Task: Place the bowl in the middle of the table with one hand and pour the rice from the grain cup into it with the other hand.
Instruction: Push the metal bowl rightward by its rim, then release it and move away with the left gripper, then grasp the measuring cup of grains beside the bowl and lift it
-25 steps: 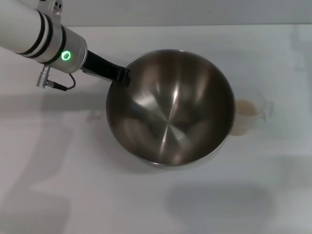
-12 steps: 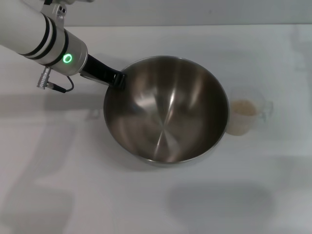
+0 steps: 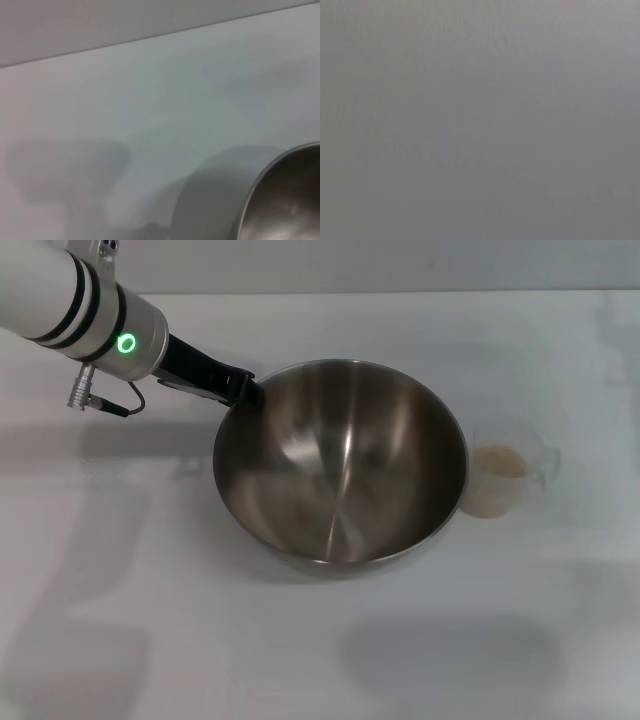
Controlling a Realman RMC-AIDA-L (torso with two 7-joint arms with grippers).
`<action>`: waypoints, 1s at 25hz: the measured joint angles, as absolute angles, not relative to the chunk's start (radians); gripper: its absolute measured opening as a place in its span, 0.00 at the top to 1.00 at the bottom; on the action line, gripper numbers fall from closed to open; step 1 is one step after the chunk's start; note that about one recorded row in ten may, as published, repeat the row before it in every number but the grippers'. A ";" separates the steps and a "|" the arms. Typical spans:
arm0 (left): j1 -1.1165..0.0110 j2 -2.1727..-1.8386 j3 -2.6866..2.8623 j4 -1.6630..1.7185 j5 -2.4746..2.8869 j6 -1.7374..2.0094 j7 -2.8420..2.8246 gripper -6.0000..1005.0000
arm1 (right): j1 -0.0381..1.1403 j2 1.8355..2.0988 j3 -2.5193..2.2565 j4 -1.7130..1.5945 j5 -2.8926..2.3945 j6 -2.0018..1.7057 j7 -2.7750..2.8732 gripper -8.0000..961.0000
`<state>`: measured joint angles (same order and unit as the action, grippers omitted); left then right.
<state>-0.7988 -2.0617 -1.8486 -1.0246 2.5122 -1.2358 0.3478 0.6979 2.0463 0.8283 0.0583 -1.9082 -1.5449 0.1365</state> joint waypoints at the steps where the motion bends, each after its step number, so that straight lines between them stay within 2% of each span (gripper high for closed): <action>1: -0.798 -2.061 -1.851 -1.031 2.512 -1.240 0.346 0.77 | 0.698 2.046 0.828 0.058 -1.908 -1.545 0.136 0.34; 4: -0.770 -2.060 -1.892 -1.140 2.511 -1.278 0.346 0.64 | 0.698 2.046 0.828 0.058 -1.908 -1.545 0.136 0.34; 9: -0.691 -2.063 -1.924 -1.348 2.511 -1.252 0.355 0.56 | 0.698 2.046 0.828 0.060 -1.908 -1.545 0.136 0.34; 12: -0.597 -2.061 -1.918 -1.472 2.530 -1.074 0.401 0.51 | 0.698 2.046 0.828 0.060 -1.908 -1.550 0.136 0.34; 16: -0.424 -2.064 -1.865 -1.500 2.538 -0.578 0.504 0.51 | 0.694 2.049 0.828 0.059 -1.908 -1.559 0.136 0.34; 20: -0.273 -2.062 -1.696 -1.385 2.535 0.038 0.529 0.51 | 0.685 2.050 0.828 0.059 -1.908 -1.576 0.137 0.34; 24: -0.218 -2.059 -1.532 -1.095 2.594 0.779 0.300 0.52 | 0.649 2.053 0.743 0.059 -1.908 -1.578 0.136 0.34; 25: -0.218 -2.059 -1.532 -1.095 2.594 0.779 0.300 0.52 | 0.649 2.053 0.743 0.059 -1.908 -1.578 0.136 0.34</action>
